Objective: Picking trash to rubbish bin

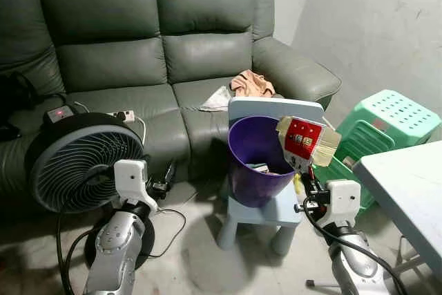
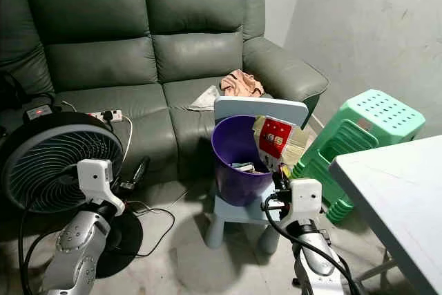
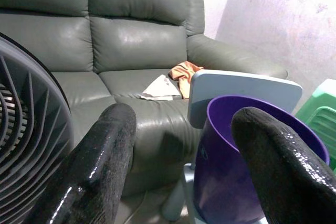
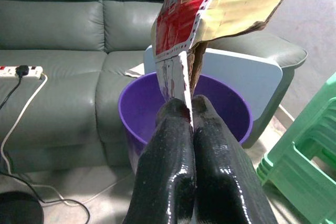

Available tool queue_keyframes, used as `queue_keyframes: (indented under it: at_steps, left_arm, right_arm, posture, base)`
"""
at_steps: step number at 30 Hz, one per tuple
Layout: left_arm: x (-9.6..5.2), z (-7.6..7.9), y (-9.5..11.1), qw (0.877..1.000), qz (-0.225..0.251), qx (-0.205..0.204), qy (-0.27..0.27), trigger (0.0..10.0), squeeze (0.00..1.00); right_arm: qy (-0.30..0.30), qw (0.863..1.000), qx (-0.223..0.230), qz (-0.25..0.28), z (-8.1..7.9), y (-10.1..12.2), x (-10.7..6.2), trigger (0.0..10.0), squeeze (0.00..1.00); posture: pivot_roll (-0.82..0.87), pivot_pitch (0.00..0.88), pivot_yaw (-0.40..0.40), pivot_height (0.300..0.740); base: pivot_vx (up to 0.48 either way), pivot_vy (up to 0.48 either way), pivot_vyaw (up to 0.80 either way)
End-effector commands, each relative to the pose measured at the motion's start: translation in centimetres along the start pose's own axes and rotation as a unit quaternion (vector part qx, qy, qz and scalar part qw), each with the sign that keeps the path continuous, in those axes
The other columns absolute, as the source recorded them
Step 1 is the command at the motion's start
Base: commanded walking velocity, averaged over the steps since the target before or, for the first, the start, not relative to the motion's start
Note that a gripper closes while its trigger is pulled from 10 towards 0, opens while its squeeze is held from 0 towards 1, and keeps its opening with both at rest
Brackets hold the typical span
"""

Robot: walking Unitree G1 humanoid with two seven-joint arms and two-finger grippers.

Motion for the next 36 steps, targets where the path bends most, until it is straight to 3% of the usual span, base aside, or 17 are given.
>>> queue_keyframes:
  at_steps: [1,8,32,36]
  left_arm:
    - [0.13,0.09,-0.04,1.0,0.001,-0.005,-0.004,10.0,0.0]
    - [0.26,0.18,-0.05,1.0,0.003,-0.008,-0.004,10.0,0.0]
    - [0.61,0.22,-0.1,1.0,0.004,-0.013,-0.001,10.0,0.0]
    - [0.58,-0.02,-0.22,1.0,-0.001,-0.008,0.015,10.0,0.0]
  right_arm:
    - [-0.006,1.0,-0.003,0.002,0.52,0.06,-0.23,10.0,0.0]
    - [-0.01,1.0,-0.005,0.006,0.75,0.2,-0.13,10.0,0.0]
    - [0.004,1.0,-0.003,0.006,0.35,0.31,0.1,10.0,0.0]
    - [0.008,1.0,-0.003,0.005,0.26,0.31,0.12,10.0,0.0]
  posture:
    - [0.02,0.0,-0.078,0.74]
    - [0.02,0.0,-0.082,0.74]
    - [0.02,0.0,-0.09,0.74]
    - [0.02,0.0,-0.093,0.74]
  base:
    - [0.0,0.0,0.0]
    - [0.152,0.0,0.0]
    - [0.387,0.0,0.0]
    - [0.078,0.0,0.0]
Point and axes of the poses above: a point about 5 cm out from each wrist's last joint towards the gripper, its own x axis pointing out of the wrist towards the gripper, its own y axis along the axis of the wrist's last joint, z = x × y, the point moved 5 cm from there along x, pointing out of the wrist towards the gripper, and after that the axes turned 13 degrees about x, right-handed, at the moved point
